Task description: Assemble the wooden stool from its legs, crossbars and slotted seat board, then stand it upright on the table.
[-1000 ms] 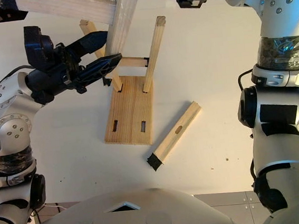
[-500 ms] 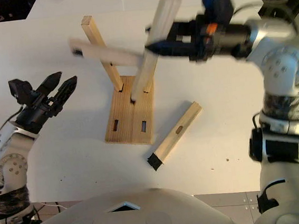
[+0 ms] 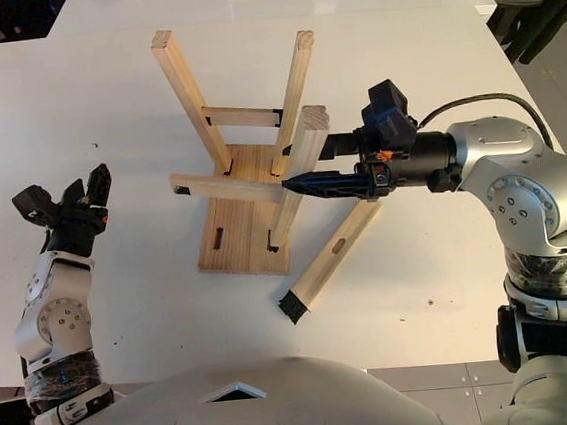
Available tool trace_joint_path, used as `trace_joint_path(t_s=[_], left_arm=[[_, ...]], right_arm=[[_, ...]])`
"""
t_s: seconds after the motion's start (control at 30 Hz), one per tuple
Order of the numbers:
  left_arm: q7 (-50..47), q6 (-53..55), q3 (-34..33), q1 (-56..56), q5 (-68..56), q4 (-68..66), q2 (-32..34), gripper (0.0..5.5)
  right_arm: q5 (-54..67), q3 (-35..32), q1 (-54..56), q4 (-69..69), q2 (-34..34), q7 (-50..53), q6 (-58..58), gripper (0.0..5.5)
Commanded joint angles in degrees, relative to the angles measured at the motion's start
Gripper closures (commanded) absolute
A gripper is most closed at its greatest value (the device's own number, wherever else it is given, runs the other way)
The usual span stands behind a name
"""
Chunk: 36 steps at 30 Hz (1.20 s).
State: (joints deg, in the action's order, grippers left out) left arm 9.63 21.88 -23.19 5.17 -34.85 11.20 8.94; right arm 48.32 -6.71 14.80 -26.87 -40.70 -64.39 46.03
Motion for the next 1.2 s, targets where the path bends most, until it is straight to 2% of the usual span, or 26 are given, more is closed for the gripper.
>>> trace_joint_path(t_s=[0.03, 0.37, 0.7, 0.93, 1.2], left_arm=[[-0.2, 2.6, -2.1, -0.4, -1.2, -0.7, 2.7, 2.03], [0.8, 4.1, -1.6, -0.9, -0.9, -1.6, 4.1, 2.03], [1.3, 3.7, -1.0, -0.5, -0.4, -2.4, 3.9, 2.03], [0.8, 2.7, 0.0, 1.2, 0.2, -1.4, 2.2, 2.03], [-0.5, 0.2, 2.2, 4.2, 1.5, 1.5, -2.1, 2.03]], right_arm=[[0.7, -0.2, -2.5, -2.6, 0.4, 2.4, -1.0, 3.47], [-1.9, 2.5, -6.2, -2.6, 1.0, 5.4, -4.2, 3.47], [-5.5, 4.4, -2.9, 0.1, -1.4, 4.8, -8.8, 3.47], [-8.6, 6.0, -0.7, 1.7, -3.0, 3.0, -10.9, 3.47], [-12.2, 12.4, 3.5, 0.1, -3.3, 1.3, -11.6, 3.47]])
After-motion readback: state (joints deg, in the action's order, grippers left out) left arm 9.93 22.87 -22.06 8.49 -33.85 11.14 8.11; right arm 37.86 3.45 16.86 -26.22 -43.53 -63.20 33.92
